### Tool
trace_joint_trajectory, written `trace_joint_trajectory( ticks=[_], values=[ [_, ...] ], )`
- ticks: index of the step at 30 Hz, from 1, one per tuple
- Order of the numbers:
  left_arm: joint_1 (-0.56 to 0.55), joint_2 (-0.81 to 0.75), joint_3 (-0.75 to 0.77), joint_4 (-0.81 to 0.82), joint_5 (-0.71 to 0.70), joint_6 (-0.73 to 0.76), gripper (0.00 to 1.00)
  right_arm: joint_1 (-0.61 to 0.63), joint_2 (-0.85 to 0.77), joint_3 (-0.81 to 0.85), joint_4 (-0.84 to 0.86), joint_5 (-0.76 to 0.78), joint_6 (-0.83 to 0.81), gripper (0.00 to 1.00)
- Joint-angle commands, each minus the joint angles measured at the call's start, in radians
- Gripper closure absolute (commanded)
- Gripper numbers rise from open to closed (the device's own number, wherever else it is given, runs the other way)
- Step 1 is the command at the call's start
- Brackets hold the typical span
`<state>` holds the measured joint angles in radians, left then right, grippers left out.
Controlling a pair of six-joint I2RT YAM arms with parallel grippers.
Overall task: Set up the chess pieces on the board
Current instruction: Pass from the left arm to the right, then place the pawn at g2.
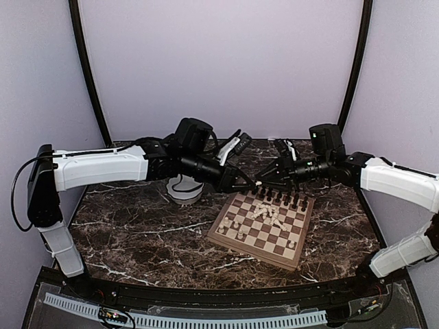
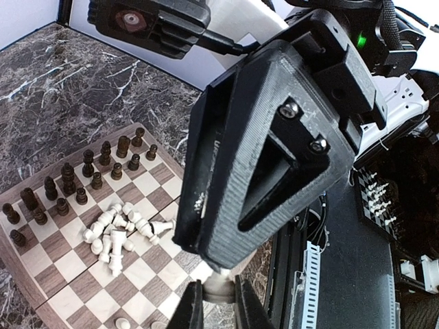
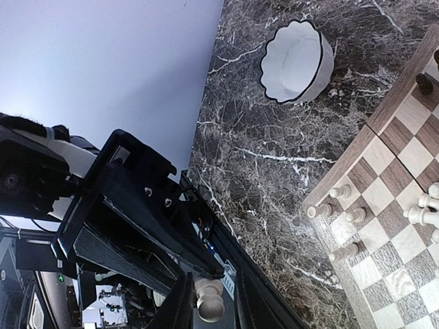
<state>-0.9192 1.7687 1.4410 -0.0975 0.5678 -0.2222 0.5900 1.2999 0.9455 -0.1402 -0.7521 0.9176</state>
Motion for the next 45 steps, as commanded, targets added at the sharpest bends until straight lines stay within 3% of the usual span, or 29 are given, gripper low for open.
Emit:
trace_joint_trajectory(
  ticks=[1,6,17,19,22,29,35,45],
  values=[
    [-0.004,-0.001,0.031,0.04,-0.01,-0.012,0.91,-0.006,-0.021,0.0,0.021,-0.027,-0.014,0.75],
    [-0.004,0.01,0.039,0.049,-0.021,-0.022,0.91,-0.006,-0.024,-0.001,0.014,-0.027,-0.013,0.77],
    [-0.003,0.015,0.038,0.042,-0.001,-0.025,0.9,-0.017,-0.063,-0.012,0.008,0.022,-0.022,0.93],
    [-0.004,0.016,0.037,0.038,0.001,-0.027,0.85,-0.021,-0.069,-0.008,0.002,0.034,-0.033,0.94],
    [-0.004,0.004,0.031,0.029,-0.022,-0.031,0.63,-0.025,-0.08,0.015,-0.066,0.087,-0.083,0.95],
    [0.018,-0.137,-0.078,0.052,-0.138,-0.062,0.45,-0.01,-0.116,0.08,-0.387,0.365,-0.361,0.97],
    [0.064,-0.214,-0.159,0.002,-0.223,-0.105,0.44,0.154,-0.181,0.018,-0.524,0.681,-0.47,0.97],
    [0.078,-0.215,-0.139,-0.057,-0.241,-0.117,0.44,0.458,-0.167,-0.115,-0.544,0.997,-0.467,0.99]
  ],
)
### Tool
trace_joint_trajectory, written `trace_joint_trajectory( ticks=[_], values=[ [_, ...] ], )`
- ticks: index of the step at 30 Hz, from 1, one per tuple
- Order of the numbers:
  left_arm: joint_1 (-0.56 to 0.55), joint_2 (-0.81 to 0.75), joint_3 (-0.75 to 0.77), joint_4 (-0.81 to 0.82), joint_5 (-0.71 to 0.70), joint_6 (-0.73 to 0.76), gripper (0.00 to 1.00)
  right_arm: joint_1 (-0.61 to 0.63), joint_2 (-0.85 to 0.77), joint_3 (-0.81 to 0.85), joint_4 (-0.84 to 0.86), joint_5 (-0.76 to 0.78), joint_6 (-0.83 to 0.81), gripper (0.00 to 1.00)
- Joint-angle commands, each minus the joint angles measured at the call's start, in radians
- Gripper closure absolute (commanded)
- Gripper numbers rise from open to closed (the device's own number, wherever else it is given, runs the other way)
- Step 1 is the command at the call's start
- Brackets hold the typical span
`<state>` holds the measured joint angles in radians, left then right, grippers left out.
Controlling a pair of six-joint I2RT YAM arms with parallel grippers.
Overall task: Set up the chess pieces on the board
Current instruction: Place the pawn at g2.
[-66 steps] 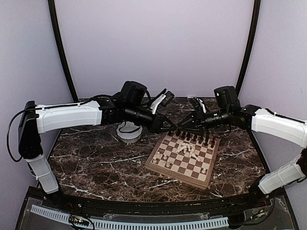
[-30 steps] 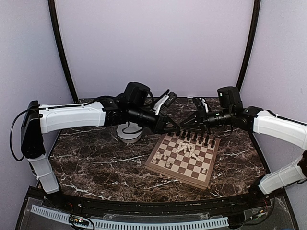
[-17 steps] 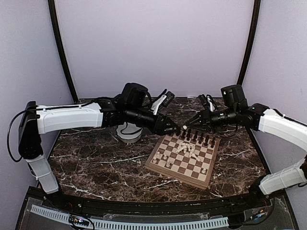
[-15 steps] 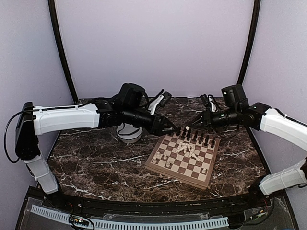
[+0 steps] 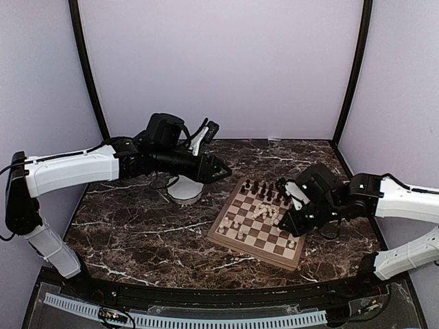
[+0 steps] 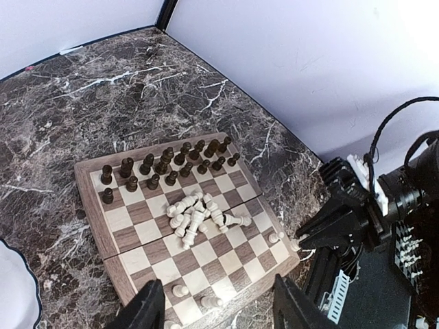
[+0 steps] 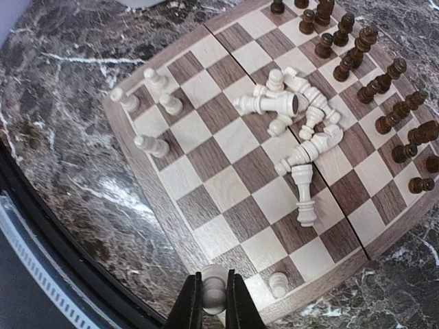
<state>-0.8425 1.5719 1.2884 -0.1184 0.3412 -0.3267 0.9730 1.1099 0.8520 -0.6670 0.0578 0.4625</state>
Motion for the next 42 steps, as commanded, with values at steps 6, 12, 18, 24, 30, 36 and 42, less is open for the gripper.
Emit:
trace_joint_trajectory(
  ticks=[6,12,18,24,30,36,42],
  values=[
    [0.001,0.007,0.05,-0.056,-0.016,-0.017,0.44,0.151,0.095,-0.025,-0.027,0.289,0.033,0.99],
    [0.001,0.013,0.062,-0.056,-0.025,-0.023,0.44,0.17,0.164,-0.021,-0.067,0.368,0.095,0.99],
    [0.0,0.016,0.055,-0.049,-0.017,-0.035,0.44,0.17,0.193,-0.038,-0.031,0.353,0.123,0.98],
    [0.0,0.017,0.051,-0.055,-0.006,-0.029,0.44,0.169,0.204,-0.066,0.018,0.318,0.144,0.98],
    [0.001,0.016,0.049,-0.055,0.002,-0.028,0.45,0.167,0.179,-0.101,0.056,0.32,0.182,0.98],
    [0.0,0.025,0.049,-0.049,0.016,-0.037,0.45,0.162,0.173,-0.113,0.1,0.325,0.201,0.97],
    [0.0,0.025,0.052,-0.047,0.02,-0.044,0.45,0.138,0.183,-0.119,0.115,0.332,0.209,0.97]
  ],
)
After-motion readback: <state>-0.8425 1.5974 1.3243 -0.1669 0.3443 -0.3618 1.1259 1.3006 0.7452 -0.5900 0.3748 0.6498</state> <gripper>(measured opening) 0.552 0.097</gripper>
